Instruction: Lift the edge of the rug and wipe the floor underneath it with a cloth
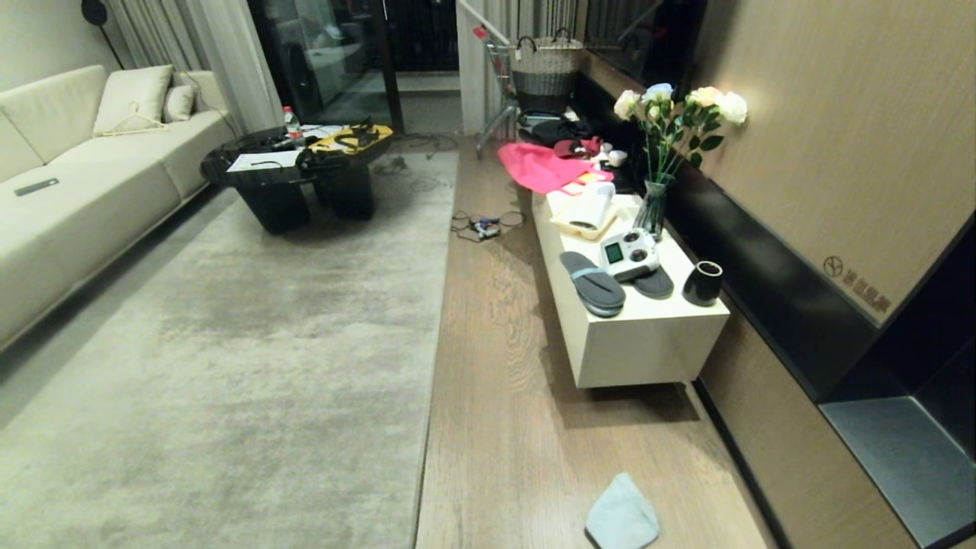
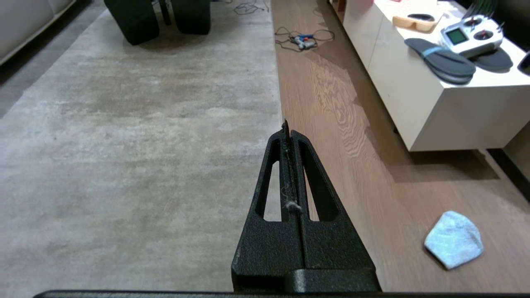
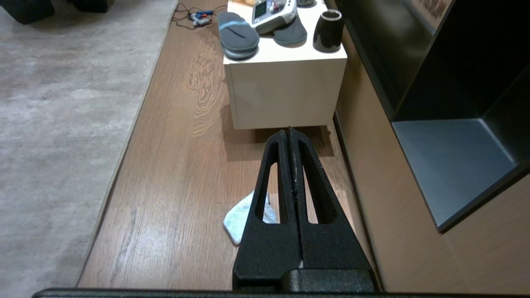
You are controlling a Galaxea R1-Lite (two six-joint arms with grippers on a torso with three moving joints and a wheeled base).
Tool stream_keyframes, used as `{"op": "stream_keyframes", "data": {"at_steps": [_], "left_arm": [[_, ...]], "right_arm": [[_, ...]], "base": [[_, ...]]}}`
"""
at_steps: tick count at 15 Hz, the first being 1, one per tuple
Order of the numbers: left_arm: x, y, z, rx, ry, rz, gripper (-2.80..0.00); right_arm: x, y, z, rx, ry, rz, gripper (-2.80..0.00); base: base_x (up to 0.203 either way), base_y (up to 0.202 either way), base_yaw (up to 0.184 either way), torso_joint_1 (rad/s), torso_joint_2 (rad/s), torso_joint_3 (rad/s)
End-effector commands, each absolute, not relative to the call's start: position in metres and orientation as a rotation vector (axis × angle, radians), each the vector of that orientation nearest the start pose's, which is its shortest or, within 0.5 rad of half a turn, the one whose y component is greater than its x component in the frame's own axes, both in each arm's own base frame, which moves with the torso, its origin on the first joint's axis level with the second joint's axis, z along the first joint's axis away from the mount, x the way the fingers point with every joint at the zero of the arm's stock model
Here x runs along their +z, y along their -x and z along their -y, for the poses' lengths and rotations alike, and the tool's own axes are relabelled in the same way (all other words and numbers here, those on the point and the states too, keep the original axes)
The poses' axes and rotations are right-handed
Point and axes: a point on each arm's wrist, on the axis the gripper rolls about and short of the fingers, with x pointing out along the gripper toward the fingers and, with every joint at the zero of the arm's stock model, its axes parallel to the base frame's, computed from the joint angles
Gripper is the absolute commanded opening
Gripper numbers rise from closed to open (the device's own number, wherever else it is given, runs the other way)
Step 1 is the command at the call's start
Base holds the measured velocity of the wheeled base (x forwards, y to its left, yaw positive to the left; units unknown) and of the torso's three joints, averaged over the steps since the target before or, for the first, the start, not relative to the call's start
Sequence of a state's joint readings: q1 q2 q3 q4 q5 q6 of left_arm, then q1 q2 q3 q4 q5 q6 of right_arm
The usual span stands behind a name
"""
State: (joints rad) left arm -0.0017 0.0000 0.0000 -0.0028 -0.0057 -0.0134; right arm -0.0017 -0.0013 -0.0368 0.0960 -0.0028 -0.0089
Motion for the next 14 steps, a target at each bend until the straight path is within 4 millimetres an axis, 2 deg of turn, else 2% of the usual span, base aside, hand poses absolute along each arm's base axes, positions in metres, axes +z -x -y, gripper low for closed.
{"op": "stream_keyframes", "data": {"at_steps": [1,14], "left_arm": [[0.0758,0.0227,0.0001,-0.008,0.014,0.001,-2.8],[0.0758,0.0227,0.0001,-0.008,0.014,0.001,-2.8]], "right_arm": [[0.0757,0.0259,0.0,-0.004,0.009,-0.06,-2.8],[0.0754,0.0253,0.0001,-0.006,0.011,-0.053,-2.8]], "base": [[0.0,0.0,0.0,0.108,-0.48,-0.373],[0.0,0.0,0.0,0.163,-0.53,-0.363]]}}
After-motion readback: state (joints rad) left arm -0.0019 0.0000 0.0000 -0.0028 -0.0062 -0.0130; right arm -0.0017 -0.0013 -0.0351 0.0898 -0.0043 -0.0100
